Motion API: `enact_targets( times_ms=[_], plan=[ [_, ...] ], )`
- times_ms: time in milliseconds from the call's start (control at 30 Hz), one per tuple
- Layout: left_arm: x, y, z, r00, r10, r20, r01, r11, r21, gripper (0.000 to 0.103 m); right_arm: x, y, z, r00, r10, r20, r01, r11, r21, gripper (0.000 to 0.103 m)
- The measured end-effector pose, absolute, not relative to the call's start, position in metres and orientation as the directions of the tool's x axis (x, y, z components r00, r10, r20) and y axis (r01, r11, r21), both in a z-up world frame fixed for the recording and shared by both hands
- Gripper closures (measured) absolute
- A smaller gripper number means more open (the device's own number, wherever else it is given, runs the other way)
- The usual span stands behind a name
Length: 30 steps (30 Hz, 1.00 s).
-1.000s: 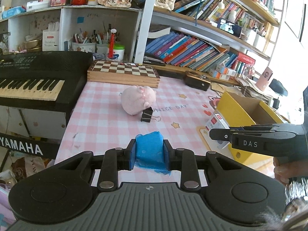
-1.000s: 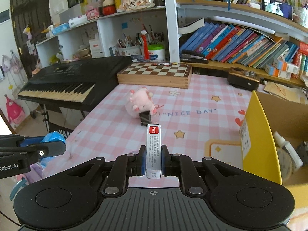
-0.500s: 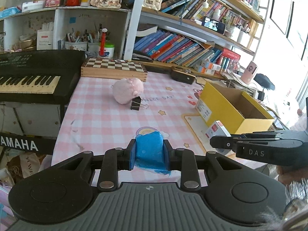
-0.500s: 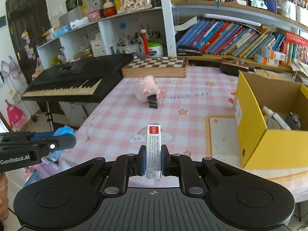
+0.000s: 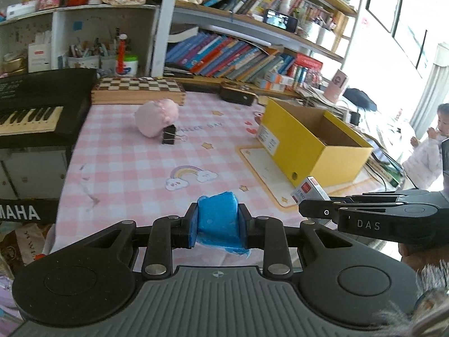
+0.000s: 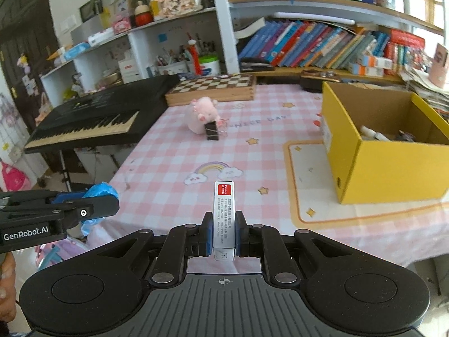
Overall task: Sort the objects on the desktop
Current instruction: 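Carry the eraser with the left tool while the right carries the medicine box to the box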
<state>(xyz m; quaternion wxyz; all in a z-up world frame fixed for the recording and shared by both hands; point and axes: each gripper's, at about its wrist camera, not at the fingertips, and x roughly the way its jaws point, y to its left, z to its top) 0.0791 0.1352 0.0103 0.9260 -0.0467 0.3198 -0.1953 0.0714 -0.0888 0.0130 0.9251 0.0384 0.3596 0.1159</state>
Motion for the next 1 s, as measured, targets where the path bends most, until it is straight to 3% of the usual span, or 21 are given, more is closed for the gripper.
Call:
enact_targets(
  times_ms=[1000],
  plan=[
    [0.082, 0.054, 0.008, 0.598, -0.532, -0.599, 0.527, 0.824, -0.207, 0.078, 0.030, -0.170, 0.002, 0.714, 0.080, -0.695, 0.057, 0.983, 0.172, 0.089]
  ],
)
